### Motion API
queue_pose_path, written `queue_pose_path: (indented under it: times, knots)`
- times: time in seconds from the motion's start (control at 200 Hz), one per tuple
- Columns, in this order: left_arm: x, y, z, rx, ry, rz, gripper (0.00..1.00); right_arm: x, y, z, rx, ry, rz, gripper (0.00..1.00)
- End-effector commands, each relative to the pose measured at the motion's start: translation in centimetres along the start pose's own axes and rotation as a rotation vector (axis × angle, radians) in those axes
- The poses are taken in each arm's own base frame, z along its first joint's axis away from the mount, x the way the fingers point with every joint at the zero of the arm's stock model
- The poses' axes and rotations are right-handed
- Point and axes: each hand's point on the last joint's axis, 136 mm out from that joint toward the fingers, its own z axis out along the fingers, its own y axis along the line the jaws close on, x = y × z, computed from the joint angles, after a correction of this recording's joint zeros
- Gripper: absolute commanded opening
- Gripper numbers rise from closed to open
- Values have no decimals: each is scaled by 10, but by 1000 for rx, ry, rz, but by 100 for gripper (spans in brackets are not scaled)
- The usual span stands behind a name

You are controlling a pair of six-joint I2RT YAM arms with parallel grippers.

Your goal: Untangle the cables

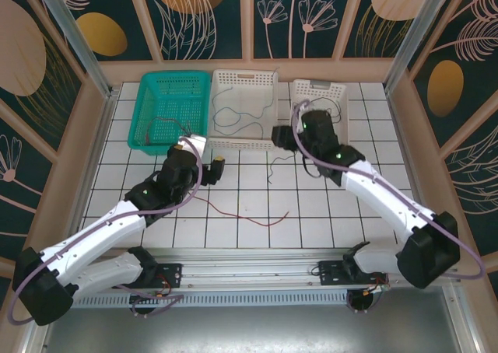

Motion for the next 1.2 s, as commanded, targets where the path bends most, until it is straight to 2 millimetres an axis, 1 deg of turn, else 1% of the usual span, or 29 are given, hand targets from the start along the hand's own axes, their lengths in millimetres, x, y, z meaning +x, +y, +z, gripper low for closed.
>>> queue_pose_path:
  times: [0.0, 0.04, 0.12, 0.19, 0.26, 0.305, 0.32, 0.375, 0.47, 0.556, 0.656, 0.771, 0.916, 0.976, 1.081, 1.196]
  knots:
    - [1, -9, 3, 36, 38, 16, 98, 45, -40, 14, 133, 55, 28, 62]
    - [5, -13, 7, 47, 64, 14, 98, 56, -46, 17, 148, 73, 35, 62]
    - [16, -17, 15, 39, 137, -3, 98, 69, -53, 24, 158, 84, 32, 62]
    - [27, -24, 20, 22, 209, -15, 99, 78, -68, 32, 216, 105, 22, 62]
    - [38, -32, 22, 29, 264, -69, 99, 83, -76, 37, 250, 106, 10, 62]
    - [48, -35, 23, 40, 299, -121, 98, 85, -76, 39, 245, 98, 7, 62]
    - [51, -36, 23, 42, 310, -136, 99, 82, -86, 40, 260, 89, 22, 62]
    - [65, -39, 21, 48, 350, -182, 98, 83, -91, 45, 256, 86, 32, 62]
    - [87, -44, 19, 62, 406, -249, 99, 87, -95, 57, 253, 98, 28, 62]
    - [104, -49, 17, 66, 448, -279, 98, 91, -98, 69, 248, 118, 30, 59]
    - [122, -50, 12, 57, 489, -299, 99, 90, -96, 78, 232, 116, 31, 58]
    - [143, -49, 6, 39, 536, -316, 98, 92, -97, 87, 223, 118, 35, 56]
    - [165, -43, -1, 18, 565, -337, 99, 89, -99, 96, 224, 104, 23, 53]
    - [175, -41, -2, 15, 583, -351, 99, 88, -96, 101, 209, 102, -2, 52]
    - [190, -40, -4, 10, 611, -364, 98, 87, -99, 106, 228, 99, -17, 45]
    - [197, -36, -4, -9, 616, -364, 98, 83, -106, 108, 252, 86, -20, 36]
